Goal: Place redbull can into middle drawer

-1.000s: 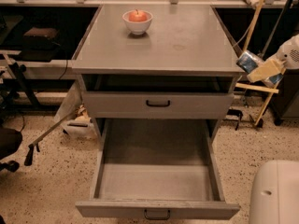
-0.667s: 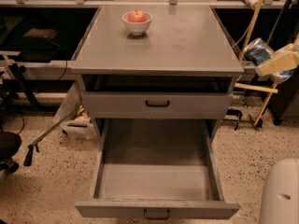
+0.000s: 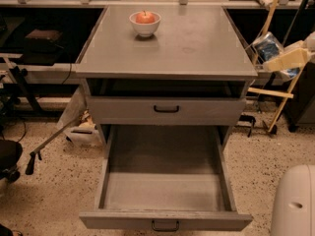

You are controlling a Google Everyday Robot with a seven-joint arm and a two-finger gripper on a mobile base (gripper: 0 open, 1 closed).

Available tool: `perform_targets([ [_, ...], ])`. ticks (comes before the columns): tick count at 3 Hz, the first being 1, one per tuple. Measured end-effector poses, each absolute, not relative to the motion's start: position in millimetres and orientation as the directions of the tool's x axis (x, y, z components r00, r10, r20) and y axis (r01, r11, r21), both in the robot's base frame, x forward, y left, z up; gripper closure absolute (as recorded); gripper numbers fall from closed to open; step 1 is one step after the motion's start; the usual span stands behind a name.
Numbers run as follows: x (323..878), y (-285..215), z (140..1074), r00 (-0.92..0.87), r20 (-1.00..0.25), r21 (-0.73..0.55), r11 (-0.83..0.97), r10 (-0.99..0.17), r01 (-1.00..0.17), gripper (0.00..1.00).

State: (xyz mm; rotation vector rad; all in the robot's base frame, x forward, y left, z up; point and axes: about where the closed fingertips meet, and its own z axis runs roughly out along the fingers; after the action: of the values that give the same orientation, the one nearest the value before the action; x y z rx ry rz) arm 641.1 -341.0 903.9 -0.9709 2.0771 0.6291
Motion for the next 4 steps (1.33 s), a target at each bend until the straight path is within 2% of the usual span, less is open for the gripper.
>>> perform_targets([
  [1,637,-304,892,-0.449,-0.789,0.197,0.52,-0.419,-0.831,1.0],
  [2,610,-298,862,-0.529,-0.788,0.355,0.47,-0.314,-0.808,1.0],
  [3,610,-284,846,-0.567,-0.79,0.434,0.438,-0.234,-0.787,1.0],
  [4,618,-282,848,-0.561,-0.8,0.429,0.449,-0.215,-0.784,1.0],
])
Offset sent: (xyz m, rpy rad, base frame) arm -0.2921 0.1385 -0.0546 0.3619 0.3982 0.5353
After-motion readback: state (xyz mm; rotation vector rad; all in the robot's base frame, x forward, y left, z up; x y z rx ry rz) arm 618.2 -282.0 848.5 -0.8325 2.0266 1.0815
